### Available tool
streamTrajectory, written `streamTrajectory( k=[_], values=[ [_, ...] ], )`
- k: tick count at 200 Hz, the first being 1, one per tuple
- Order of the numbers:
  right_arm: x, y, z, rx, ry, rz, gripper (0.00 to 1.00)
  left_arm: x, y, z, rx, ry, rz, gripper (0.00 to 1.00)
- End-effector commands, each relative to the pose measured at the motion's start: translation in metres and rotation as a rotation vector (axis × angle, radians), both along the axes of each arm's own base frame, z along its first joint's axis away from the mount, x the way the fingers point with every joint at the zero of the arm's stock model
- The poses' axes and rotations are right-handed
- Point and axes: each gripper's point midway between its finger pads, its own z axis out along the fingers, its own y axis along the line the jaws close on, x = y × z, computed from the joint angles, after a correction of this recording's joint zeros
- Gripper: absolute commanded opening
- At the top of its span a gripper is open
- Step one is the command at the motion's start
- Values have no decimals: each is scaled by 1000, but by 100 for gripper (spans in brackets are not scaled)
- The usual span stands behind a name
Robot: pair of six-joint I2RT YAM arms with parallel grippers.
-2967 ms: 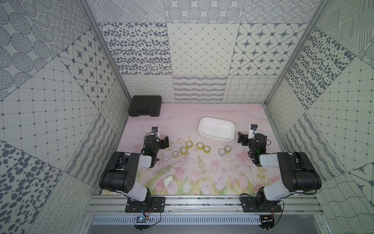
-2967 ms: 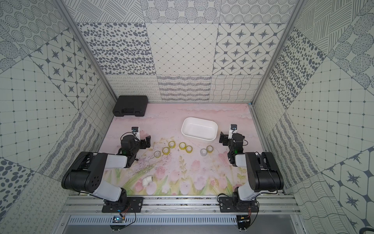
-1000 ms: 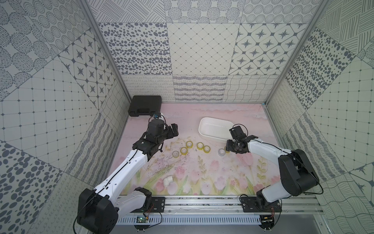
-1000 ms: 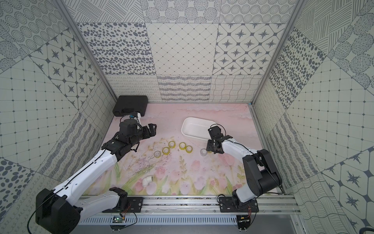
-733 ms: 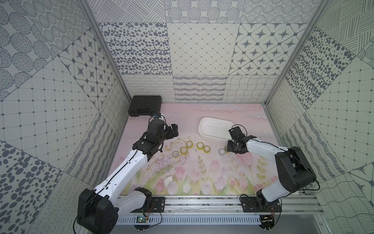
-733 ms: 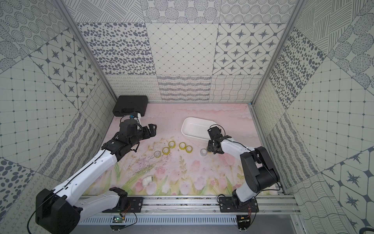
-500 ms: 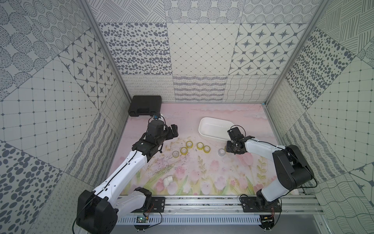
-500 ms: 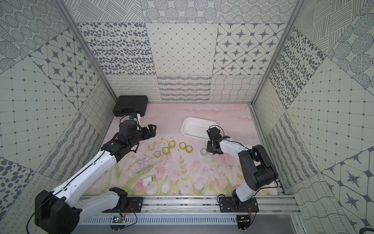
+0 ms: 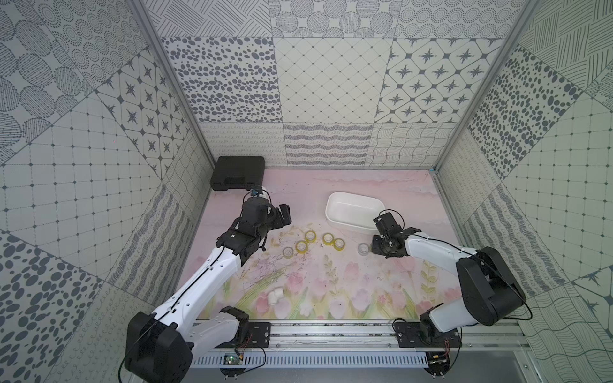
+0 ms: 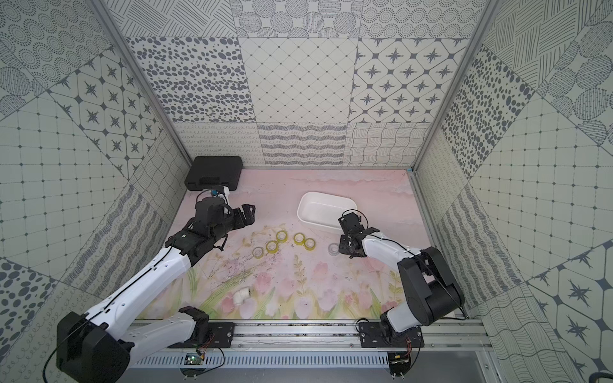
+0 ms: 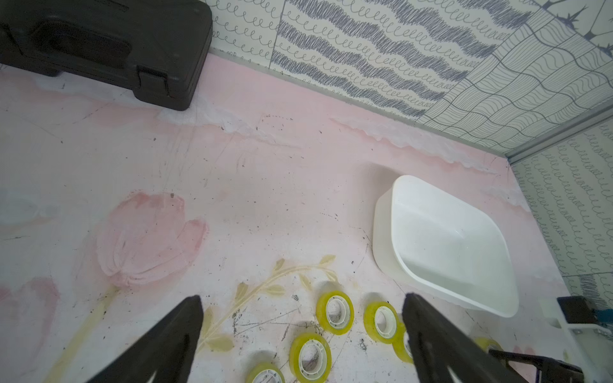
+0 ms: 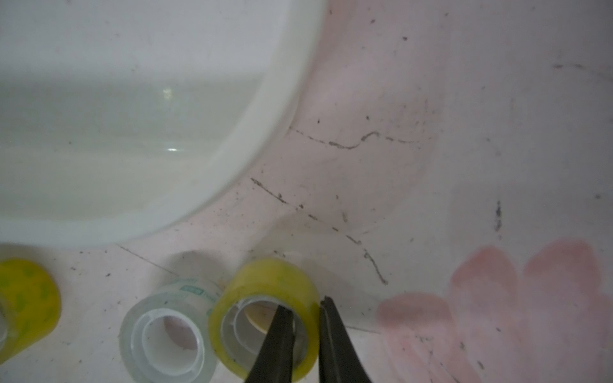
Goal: Put the transparent tape into the storage box
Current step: Pick up the tape at the center of the board, then place the tape in the storage box.
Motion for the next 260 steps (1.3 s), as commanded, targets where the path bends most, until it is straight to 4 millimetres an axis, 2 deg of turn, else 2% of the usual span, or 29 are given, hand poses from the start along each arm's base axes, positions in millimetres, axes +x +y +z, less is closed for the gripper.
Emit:
streamTrajectory(
  k=[1, 33, 54, 76, 93, 109, 132, 161, 198, 227, 260],
  values=[
    [-7, -2, 25, -1, -25, -18, 0, 5, 2, 13, 22, -32, 12, 99],
    [-17, -11, 63, -23, -53, -27, 0, 9, -1, 22, 15, -72, -6, 99],
    [-16, -12, 99, -22, -104, -17, 0, 12, 0, 26, -22, -101, 25, 99],
    [4, -5, 134, -26, -165, 17, 0, 12, 0, 29, -67, -113, 42, 99],
    [29, 8, 142, -24, -163, 59, 0, 10, -2, 26, -91, -111, 39, 99],
    [56, 23, 138, -5, -152, 96, 0, 6, -14, 22, -88, -102, -43, 99],
    [95, 35, 127, 3, -136, 118, 0, 2, -21, 15, -69, -81, -101, 99],
    [133, 31, 101, 0, -102, 89, 0, -3, -19, 5, -24, -3, -102, 99],
    [166, 26, 67, -4, -55, 66, 0, -10, -16, 2, -13, 24, -80, 99],
    [182, 27, 40, -22, -19, 60, 0, -11, -18, -3, 4, 64, -91, 99],
    [195, 20, 20, -41, 4, 30, 0, -10, -21, -3, -2, 67, -100, 99]
  ],
)
